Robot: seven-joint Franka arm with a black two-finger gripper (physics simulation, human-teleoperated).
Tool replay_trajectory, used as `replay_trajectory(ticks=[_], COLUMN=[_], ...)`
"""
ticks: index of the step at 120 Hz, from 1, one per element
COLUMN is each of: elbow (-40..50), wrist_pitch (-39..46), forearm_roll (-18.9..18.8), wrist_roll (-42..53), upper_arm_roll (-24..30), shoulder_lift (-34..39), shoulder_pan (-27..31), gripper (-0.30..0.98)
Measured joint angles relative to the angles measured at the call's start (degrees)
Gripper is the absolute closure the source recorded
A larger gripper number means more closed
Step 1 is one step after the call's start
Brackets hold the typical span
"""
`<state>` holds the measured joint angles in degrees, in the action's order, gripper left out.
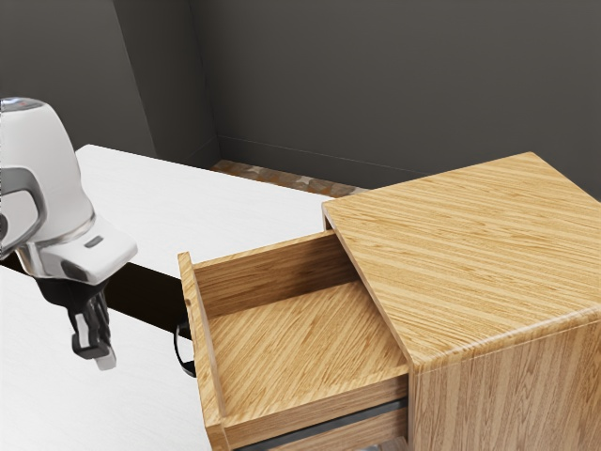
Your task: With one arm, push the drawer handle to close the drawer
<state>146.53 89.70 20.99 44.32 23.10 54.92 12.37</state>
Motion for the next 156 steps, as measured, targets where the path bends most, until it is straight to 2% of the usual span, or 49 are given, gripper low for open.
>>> replay_trajectory(ticks=[28,68,102,156], elbow=[-0.2,-1.8,-3.6,-6.6], wrist_pitch=[0.1,2.7,4.4,6.3], forearm_roll=[2.6,3.2,6.4,8.1], wrist_roll=[-1.9,-3.5,-4.5,-5.3], upper_arm_roll=[2.2,3.5,8.4,12.5], shoulder_lift=[0.2,-1.1,-2.4,-5.6], shoulder_pan=[0.2,1.1,3.9,6.9], gripper=[0.78,0.79,0.79,0.79])
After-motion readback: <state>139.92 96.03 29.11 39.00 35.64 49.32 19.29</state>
